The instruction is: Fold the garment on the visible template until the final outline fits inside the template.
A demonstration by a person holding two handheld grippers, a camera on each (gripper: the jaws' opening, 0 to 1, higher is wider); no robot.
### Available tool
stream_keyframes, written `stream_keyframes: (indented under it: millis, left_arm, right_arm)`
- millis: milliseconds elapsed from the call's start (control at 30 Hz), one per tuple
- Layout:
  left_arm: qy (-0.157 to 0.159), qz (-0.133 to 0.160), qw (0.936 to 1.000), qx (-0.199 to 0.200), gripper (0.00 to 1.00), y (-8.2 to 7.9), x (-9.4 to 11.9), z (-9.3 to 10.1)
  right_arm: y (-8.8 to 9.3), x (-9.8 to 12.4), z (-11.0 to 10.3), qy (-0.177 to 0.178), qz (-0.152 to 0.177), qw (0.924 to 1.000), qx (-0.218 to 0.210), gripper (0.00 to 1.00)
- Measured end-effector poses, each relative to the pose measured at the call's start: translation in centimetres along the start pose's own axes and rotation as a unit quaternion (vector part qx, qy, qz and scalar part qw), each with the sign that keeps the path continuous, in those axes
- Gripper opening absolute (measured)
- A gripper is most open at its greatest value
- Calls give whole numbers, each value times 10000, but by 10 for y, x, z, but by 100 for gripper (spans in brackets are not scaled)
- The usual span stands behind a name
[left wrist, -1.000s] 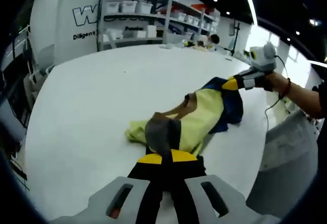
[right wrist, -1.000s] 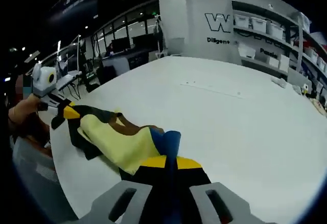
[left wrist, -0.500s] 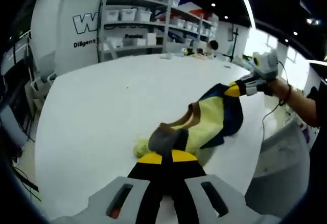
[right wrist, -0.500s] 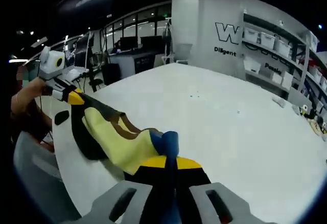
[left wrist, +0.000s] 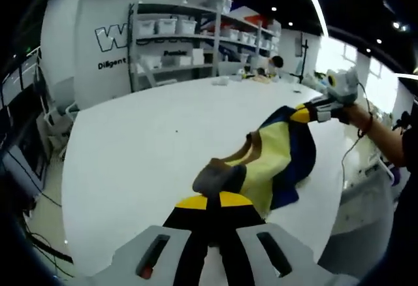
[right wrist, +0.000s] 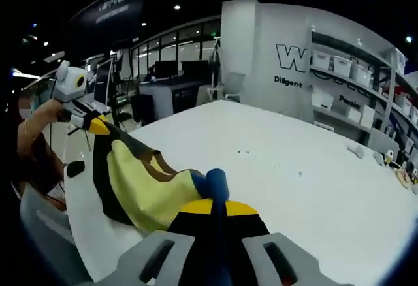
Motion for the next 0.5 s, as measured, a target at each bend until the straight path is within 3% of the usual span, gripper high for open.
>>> stream_keyframes:
  millis: [500]
  left_arm:
    - [-126,-252,9992,286,0,-24,-42,-72]
  right_arm:
    - [-29,-61,31,38,-155,9998,-150,0]
Point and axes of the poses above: the point that each gripper's makers call its tool centre point, and the gripper's own axes: x roughly backward along the fingers, z roughly to its right, y roughly out of its underside, the point moved 9 cm from there along x, roughly backward along the fingers, and after that the axes turned 14 degrees about y, right-handed, at the moved point
